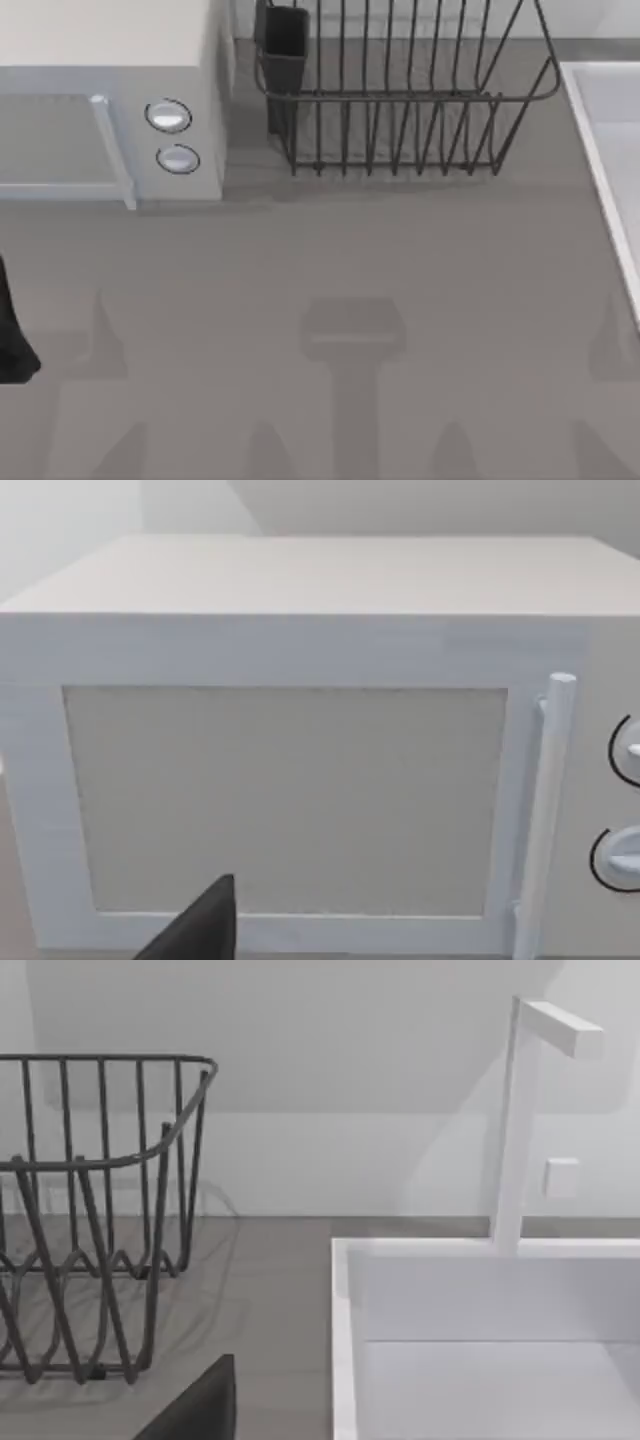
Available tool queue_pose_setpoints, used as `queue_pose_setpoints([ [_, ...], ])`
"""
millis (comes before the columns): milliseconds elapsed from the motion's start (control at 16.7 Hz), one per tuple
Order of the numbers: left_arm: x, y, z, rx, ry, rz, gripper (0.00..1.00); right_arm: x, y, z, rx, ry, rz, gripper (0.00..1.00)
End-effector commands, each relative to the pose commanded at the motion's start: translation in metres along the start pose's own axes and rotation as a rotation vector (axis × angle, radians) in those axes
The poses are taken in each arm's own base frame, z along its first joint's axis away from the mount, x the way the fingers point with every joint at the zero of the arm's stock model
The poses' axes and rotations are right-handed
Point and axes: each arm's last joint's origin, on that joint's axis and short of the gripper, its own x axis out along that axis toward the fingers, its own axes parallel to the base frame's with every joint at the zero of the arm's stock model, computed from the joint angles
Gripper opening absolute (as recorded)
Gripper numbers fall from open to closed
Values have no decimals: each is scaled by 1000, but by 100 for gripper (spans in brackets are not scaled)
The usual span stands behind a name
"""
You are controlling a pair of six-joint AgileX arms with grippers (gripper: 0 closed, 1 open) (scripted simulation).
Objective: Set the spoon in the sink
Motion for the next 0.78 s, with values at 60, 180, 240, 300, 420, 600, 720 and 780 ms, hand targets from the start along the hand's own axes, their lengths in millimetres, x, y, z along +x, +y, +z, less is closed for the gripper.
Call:
queue_pose_setpoints([
  [60,0,0,0,0,0,0,100,0,0,0,0,0,0,100],
  [180,0,0,0,0,0,0,100,0,0,2,1,13,-2,100],
  [240,0,0,0,0,0,0,100,0,0,5,4,35,-5,100],
  [300,0,0,0,0,0,0,100,1,-1,9,7,69,-8,100],
  [420,0,0,0,0,0,0,100,4,-1,18,17,175,-15,100],
  [600,0,0,0,0,0,0,100,15,-3,31,42,428,-29,100],
  [720,0,0,0,0,0,0,100,28,-4,35,63,639,-43,100],
  [780,0,0,0,0,0,0,100,36,-5,36,74,750,-52,100],
])
